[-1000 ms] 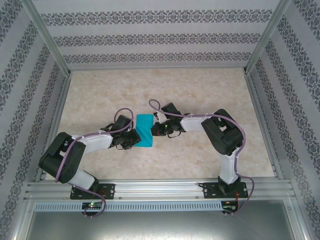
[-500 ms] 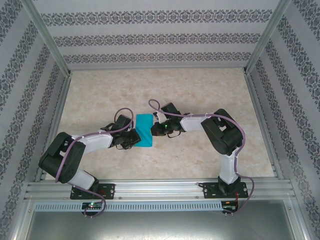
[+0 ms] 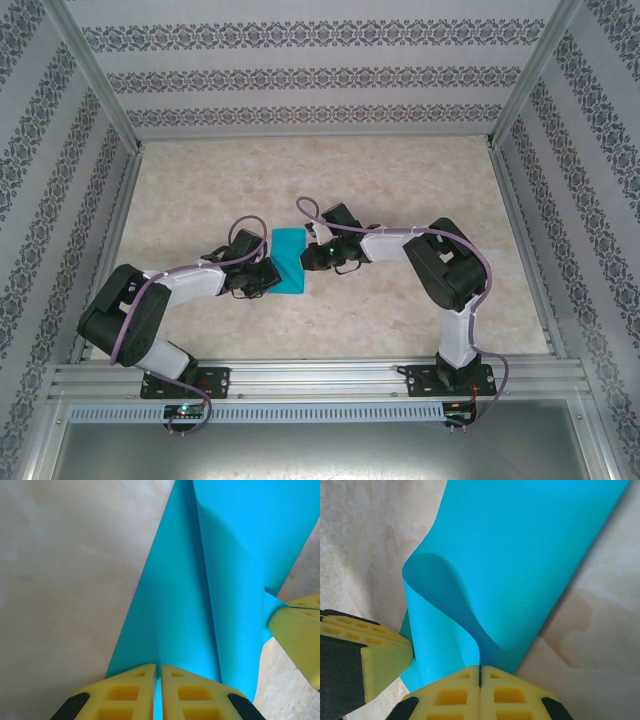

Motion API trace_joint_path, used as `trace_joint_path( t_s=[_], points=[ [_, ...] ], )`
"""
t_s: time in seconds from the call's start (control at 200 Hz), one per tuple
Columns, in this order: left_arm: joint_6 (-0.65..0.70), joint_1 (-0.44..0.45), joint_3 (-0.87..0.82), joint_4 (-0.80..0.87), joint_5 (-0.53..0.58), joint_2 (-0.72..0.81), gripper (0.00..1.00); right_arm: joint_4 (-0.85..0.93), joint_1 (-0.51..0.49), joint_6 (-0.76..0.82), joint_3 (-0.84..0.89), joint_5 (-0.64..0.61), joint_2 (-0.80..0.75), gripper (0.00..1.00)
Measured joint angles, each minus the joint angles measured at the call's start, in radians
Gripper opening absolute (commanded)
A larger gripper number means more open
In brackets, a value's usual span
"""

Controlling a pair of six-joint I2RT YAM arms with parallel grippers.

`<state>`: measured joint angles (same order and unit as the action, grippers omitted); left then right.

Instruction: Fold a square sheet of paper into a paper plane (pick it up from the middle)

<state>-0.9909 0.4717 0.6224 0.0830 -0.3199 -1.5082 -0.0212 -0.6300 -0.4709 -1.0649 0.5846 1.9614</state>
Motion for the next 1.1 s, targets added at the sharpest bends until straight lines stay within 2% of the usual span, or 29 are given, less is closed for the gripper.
trace_joint_path(
  t_s=[0.579,0.884,1.009,1.099],
  points=[
    [0.005,0.000,0.000,0.000,0.003,0.000,0.15,0.029,0.000,0.012,-0.037,0.000,0.038,0.04],
    [0.015,0.000,0.000,0.037,0.011,0.053,0.23,0.029,0.000,0.016,-0.037,0.000,0.038,0.03],
    [0.015,0.000,0.006,0.043,0.019,0.129,0.16,0.029,0.000,0.016,-0.037,0.000,0.038,0.03],
    [0.016,0.000,0.013,0.036,0.031,0.174,0.02,0.029,0.000,0.016,-0.037,0.000,0.038,0.03]
  ],
)
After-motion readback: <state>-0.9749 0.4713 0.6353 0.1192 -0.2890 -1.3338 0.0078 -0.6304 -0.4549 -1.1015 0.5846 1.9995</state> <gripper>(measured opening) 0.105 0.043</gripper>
